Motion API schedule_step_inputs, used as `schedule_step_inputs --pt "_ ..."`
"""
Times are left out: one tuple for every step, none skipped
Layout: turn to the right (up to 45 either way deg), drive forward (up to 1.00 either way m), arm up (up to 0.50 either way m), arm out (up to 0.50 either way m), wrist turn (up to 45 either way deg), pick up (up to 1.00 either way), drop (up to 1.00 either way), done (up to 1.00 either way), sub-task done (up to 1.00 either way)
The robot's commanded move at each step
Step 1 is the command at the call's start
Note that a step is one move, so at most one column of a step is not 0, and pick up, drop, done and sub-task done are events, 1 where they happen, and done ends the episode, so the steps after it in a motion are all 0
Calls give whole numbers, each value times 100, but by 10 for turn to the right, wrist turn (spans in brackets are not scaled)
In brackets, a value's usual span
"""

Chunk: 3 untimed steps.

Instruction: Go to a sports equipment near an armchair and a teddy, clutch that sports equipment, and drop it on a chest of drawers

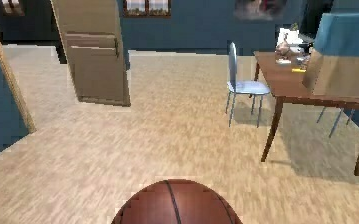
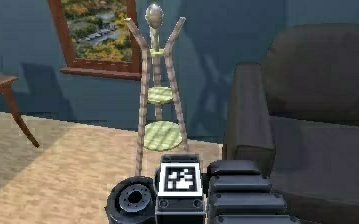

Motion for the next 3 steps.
schedule_step_inputs --pt "0 100 0 0 0 0 0 0 0" --pt "0 100 0 0 0 0 0 0 0" --pt "-30 0 0 0 0 0 0 0 0"
